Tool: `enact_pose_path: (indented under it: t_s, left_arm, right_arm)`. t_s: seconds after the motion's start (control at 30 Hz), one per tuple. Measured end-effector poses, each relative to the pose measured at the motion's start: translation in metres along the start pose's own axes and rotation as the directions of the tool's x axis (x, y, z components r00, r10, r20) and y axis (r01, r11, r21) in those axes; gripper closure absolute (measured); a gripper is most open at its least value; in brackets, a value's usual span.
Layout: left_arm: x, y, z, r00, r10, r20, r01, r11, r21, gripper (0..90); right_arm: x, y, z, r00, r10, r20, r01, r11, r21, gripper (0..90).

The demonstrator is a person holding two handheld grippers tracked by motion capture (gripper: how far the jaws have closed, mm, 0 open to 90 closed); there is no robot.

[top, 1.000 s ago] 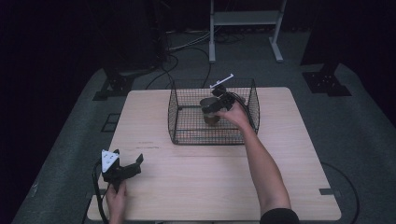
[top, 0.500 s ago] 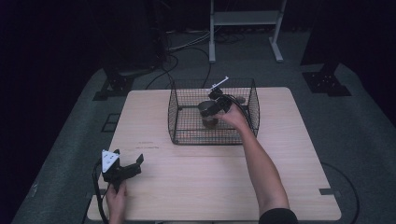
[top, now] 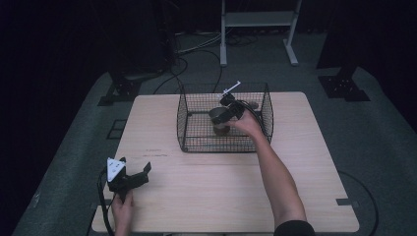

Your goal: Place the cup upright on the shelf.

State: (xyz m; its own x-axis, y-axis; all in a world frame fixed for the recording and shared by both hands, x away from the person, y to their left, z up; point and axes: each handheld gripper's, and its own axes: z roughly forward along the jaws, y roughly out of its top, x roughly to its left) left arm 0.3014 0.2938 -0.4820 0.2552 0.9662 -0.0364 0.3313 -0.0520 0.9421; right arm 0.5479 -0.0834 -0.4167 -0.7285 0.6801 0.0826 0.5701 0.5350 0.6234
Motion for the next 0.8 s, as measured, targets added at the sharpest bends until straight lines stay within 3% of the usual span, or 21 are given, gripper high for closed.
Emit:
enact_pose_path:
  t_s: [0.13,0.8]
  left_arm:
    - [0.0,0.0,0.0001,1.0,-0.001,0.0,0.001,1.0,0.001,0.0]
    - [-0.0003,0.0005,0.0013,1.0,0.006,-0.001,-0.006,1.0,0.006,0.0]
  right_arm:
    - [0.0015,0.0001,-0.0007,0.9996,-0.007,0.025,0.007,1.0,0.003,13.8]
    - [0.0025,-0.0018,-0.0089,0.9982,-0.045,0.04,0.045,0.999,0.004,9.7]
